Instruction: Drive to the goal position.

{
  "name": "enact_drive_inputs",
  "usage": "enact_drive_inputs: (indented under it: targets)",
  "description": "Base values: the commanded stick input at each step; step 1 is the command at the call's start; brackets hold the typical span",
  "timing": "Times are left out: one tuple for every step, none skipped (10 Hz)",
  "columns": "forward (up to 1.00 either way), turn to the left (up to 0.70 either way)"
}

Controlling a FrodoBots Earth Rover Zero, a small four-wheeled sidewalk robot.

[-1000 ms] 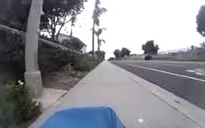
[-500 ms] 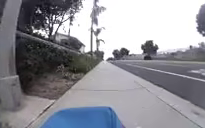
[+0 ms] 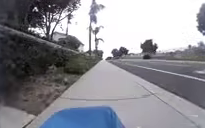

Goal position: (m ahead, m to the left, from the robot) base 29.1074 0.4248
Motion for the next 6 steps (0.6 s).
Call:
enact_drive_inputs:
  targets:
    - [1.00,0.00]
    - [1.00,0.00]
    - [1.00,0.00]
    - [1.00,0.00]
    - [1.00,0.00]
    - [1.00,0.00]
